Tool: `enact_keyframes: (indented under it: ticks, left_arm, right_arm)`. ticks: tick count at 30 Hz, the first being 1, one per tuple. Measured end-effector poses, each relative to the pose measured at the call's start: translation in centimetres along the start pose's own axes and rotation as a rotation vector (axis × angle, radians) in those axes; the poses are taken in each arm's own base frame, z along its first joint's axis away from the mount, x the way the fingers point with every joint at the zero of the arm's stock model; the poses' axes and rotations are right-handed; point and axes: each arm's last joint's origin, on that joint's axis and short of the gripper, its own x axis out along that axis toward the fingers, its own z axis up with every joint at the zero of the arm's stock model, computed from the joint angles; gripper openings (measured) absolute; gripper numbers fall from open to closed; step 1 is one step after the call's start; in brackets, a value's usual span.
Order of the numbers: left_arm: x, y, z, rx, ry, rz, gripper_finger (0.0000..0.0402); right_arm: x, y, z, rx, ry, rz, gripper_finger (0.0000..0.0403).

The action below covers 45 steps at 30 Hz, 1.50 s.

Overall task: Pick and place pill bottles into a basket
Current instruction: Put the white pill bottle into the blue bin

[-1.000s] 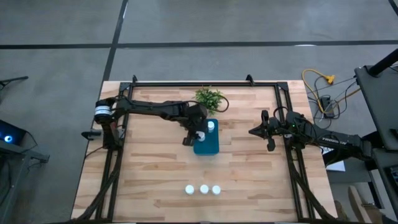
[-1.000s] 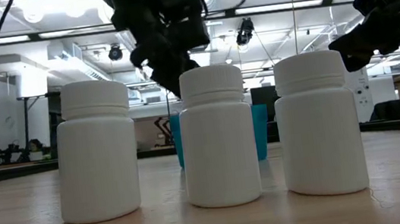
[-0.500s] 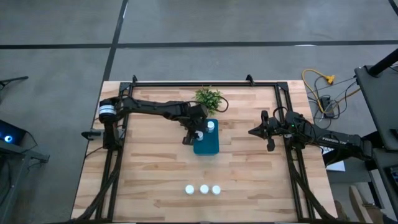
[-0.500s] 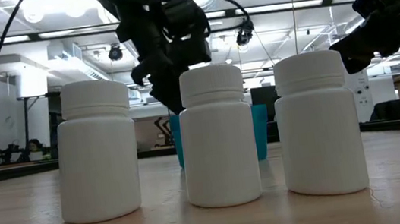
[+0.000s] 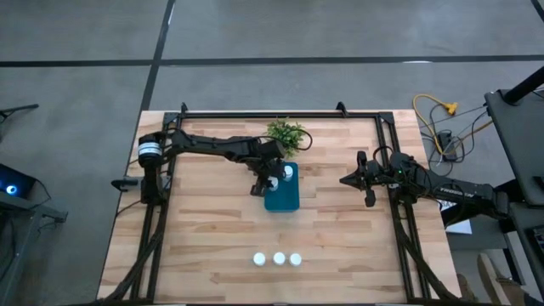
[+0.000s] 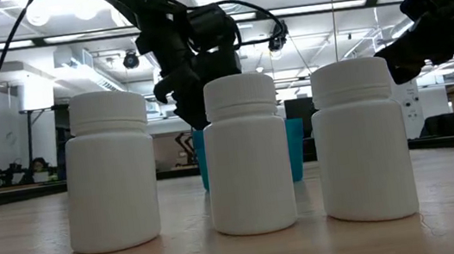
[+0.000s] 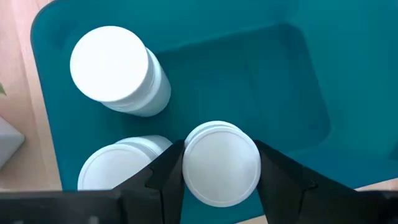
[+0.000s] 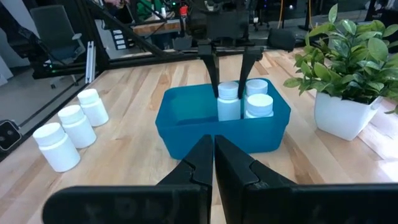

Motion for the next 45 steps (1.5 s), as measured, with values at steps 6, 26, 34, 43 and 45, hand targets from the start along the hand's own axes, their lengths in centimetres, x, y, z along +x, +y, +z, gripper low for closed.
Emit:
enact_keyframes:
  ticks: [6, 26, 34, 43, 45]
  left_arm:
    - [0.01, -0.01, -0.01, -0.003, 0.000, -0.003, 0.0143]
    - [0.11, -0.03, -0.02, -0.027, 0.006, -0.007, 0.0225]
    - [-0.14, -0.04, 0.17, -0.046, -0.002, -0.003, 0.0229]
    - [-0.74, -0.44, 0.16, -0.063, 0.011, -0.011, 0.0230]
    - [-0.82, -0.51, 0.19, -0.065, 0.010, -0.011, 0.0230]
  right_arm:
    - [0.00, 0.00, 0.00, 0.000, 0.000, 0.000, 0.0009]
    - [0.00, 0.00, 0.00, -0.001, 0.000, 0.000, 0.0008]
    - [0.00, 0.00, 0.00, -0.007, 0.000, 0.000, 0.0008]
    - [0.01, 0.00, 0.00, -0.007, 0.000, 0.000, 0.0009]
    - [0.00, 0.00, 0.00, -0.006, 0.000, 0.000, 0.0009]
